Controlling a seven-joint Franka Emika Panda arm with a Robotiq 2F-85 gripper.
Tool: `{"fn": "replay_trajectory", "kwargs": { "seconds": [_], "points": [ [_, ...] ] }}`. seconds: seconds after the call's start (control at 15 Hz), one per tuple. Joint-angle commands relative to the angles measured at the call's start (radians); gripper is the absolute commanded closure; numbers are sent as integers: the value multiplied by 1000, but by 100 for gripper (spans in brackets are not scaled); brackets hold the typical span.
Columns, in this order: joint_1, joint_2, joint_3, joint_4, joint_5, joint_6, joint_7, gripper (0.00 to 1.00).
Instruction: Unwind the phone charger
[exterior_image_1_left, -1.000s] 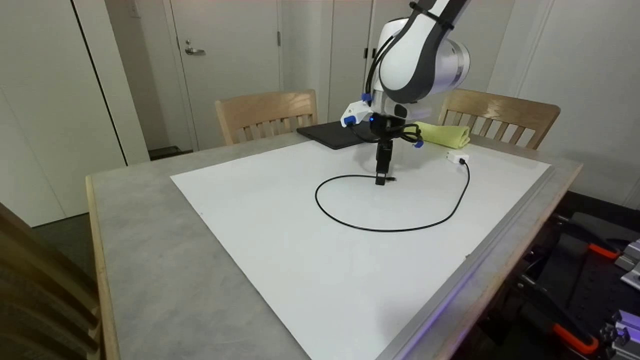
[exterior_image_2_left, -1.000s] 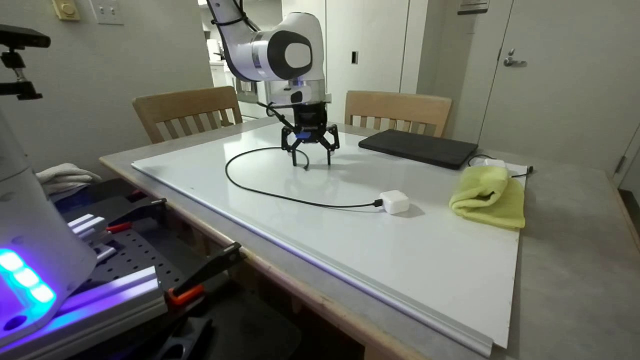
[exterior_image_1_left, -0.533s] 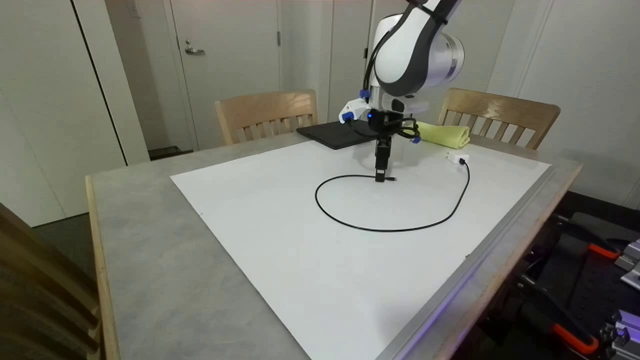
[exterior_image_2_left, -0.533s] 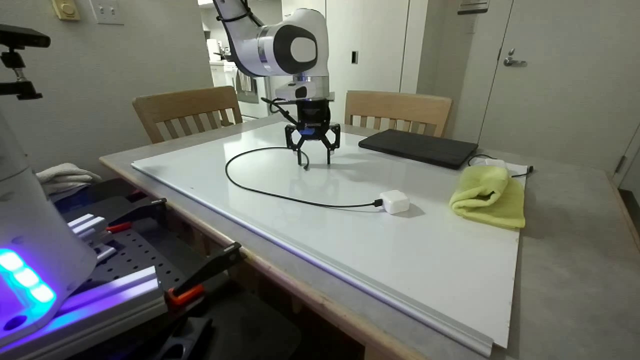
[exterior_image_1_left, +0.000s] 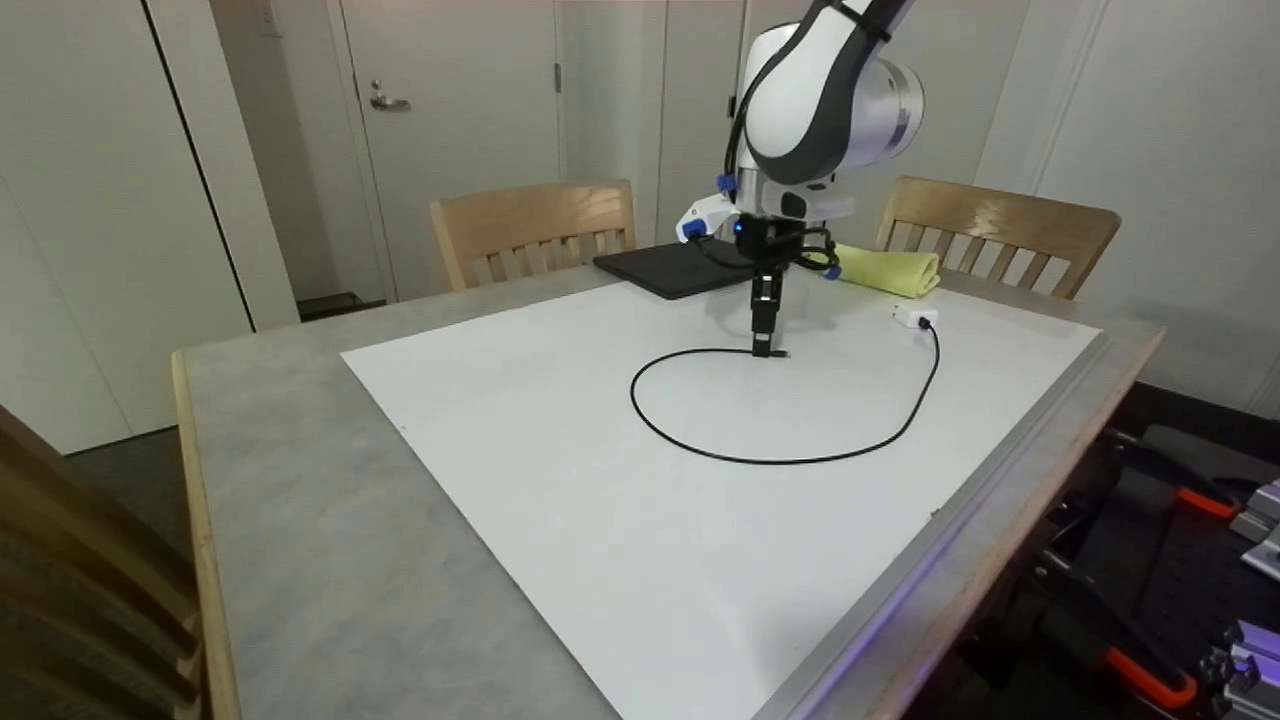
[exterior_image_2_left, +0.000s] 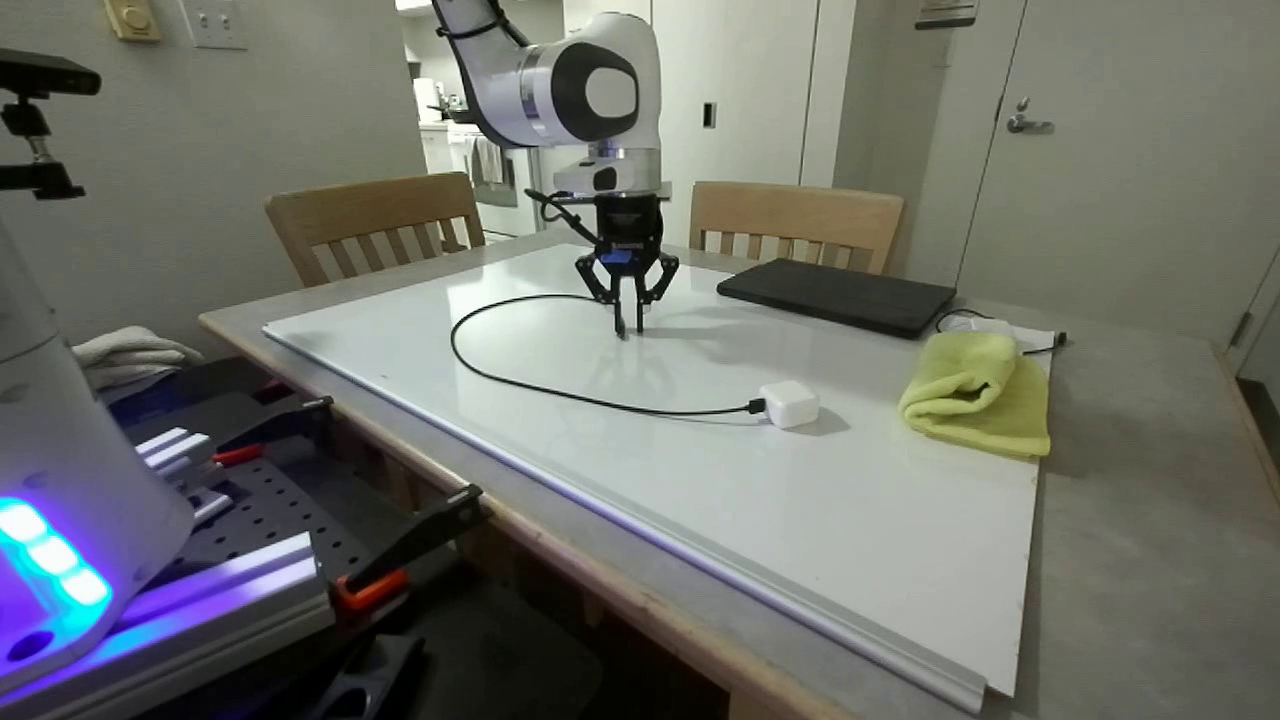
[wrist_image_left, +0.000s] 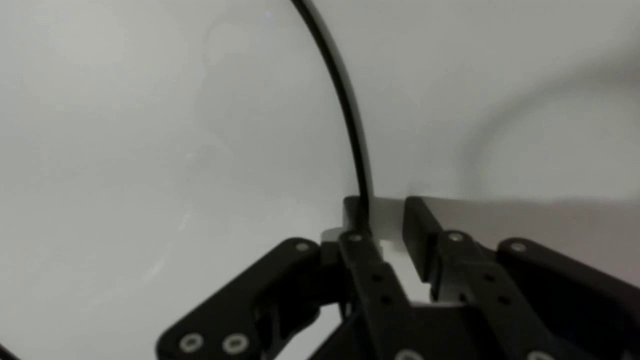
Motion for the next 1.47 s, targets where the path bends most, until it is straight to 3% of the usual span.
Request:
{"fn": "replay_trajectory", "kwargs": {
  "seconds": [0.0,0.47,0.87,1.0,1.07,1.4],
  "points": [
    [-7,11,1,2,6,-11,-18,99],
    [-11,-8,9,-12,-5,-4,-54,99],
    [-99,-9,136,-2,85,-13,-404,99],
    [-63,-5,96,7,68,-55,-411,99],
    [-49,-4,83,7,76,-18,-384,95],
    [-48,-5,84,5,74,-23,-403,99]
  ]
}}
